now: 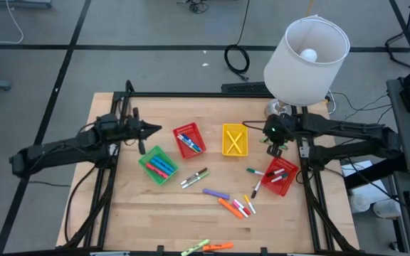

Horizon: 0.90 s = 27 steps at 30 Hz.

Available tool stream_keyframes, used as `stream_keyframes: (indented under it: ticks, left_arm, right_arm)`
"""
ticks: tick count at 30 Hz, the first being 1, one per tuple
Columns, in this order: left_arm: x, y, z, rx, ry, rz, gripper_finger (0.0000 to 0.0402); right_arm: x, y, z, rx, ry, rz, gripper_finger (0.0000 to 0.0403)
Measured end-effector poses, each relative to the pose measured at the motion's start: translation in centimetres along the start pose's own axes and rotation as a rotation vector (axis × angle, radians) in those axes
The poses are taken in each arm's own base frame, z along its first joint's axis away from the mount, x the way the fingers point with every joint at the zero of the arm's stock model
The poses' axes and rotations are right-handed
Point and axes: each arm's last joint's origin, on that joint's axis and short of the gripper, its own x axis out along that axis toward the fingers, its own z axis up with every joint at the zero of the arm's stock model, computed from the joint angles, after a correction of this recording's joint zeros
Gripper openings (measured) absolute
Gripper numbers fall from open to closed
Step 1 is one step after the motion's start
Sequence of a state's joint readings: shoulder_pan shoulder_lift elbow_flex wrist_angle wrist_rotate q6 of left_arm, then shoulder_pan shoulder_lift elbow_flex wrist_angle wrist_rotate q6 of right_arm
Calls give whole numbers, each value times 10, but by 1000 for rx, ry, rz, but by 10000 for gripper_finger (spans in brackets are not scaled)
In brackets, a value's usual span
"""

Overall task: Pick & Place Markers
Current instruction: Put the green pen into the yellow bin

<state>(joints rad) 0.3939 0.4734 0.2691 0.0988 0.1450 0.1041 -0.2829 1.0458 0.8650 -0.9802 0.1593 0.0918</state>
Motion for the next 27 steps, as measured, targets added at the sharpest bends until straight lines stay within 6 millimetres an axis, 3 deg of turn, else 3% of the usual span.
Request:
stream_keyframes:
  ticks: [6, 11, 17, 22, 27]
  left_arm:
    - [-10, 4, -1, -54, -50, 31, 8]
    - [-9, 4, -1, -56, -50, 32, 34]
    - [-9, 4, -1, -54, -51, 32, 45]
    - [-9, 4, -1, -56, -51, 31, 46]
    - [-9, 4, -1, -56, -51, 31, 46]
  right_arm:
    - [37, -17, 6, 4, 248, 21, 0]
    - [59, -19, 12, -35, 329, 125, 12]
    - [70, -19, 15, -69, 375, 133, 80]
    - [80, -22, 17, -92, 413, 25, 139]
    - [90, -26, 17, -61, 441, 60, 163]
